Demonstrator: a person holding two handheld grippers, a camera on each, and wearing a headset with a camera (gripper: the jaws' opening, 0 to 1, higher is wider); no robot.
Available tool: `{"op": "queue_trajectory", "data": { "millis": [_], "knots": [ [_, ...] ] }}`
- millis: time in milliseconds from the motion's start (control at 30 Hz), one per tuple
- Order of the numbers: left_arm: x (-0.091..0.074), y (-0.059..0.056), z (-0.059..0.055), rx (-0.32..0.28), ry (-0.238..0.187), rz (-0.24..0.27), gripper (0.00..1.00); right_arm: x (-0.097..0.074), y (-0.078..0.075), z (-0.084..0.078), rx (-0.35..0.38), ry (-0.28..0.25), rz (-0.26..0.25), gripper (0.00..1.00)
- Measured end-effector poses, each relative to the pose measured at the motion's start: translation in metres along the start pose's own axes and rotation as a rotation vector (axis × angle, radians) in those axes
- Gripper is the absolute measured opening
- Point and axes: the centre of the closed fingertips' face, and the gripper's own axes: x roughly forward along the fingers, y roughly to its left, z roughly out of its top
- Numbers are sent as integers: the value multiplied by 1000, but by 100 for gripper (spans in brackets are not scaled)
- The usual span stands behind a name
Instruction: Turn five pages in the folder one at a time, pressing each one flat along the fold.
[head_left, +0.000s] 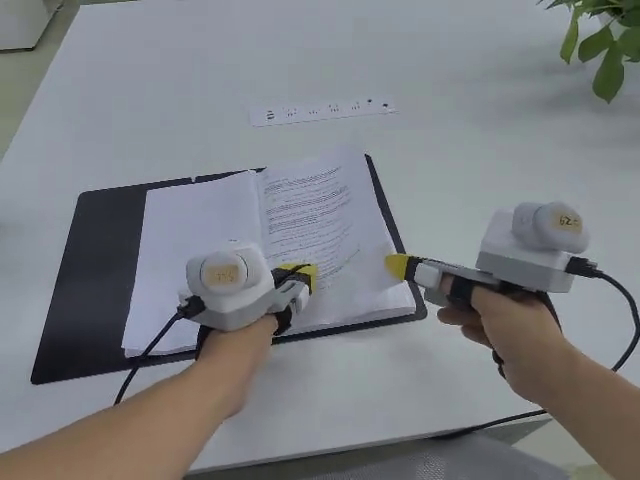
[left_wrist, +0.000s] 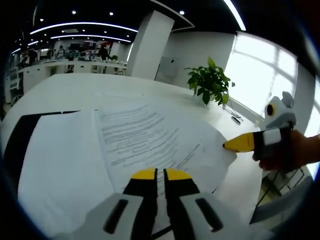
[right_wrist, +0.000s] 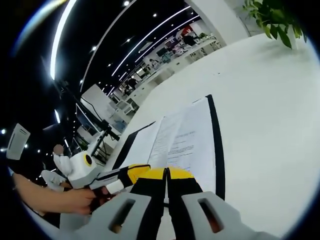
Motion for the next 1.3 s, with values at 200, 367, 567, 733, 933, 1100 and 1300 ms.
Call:
{"op": "queue_trajectory", "data": {
  "millis": [200, 367, 567, 733, 933, 1100, 1300],
  "knots": [
    [-31, 16, 7, 21, -16, 16, 7, 0, 35, 9, 3, -30, 60, 0],
    [-60, 31, 13, 41, -35, 30, 10, 4, 71, 14, 23, -47, 133, 0],
    [-94, 58, 16, 50, -50, 62, 11, 19, 114, 12, 26, -42, 204, 0],
    [-119, 80, 14, 60, -48, 96, 13, 35, 144, 3, 21, -18, 249, 0],
    [-150, 97, 16, 81, -56, 123, 15, 56, 174, -10, 18, 16, 291, 0],
    [-174, 110, 18, 101, -57, 138, 17, 78, 194, -26, 7, 59, 308, 0],
    [-199, 123, 17, 92, -63, 152, 18, 103, 207, -49, -3, 116, 296, 0]
  ]
}}
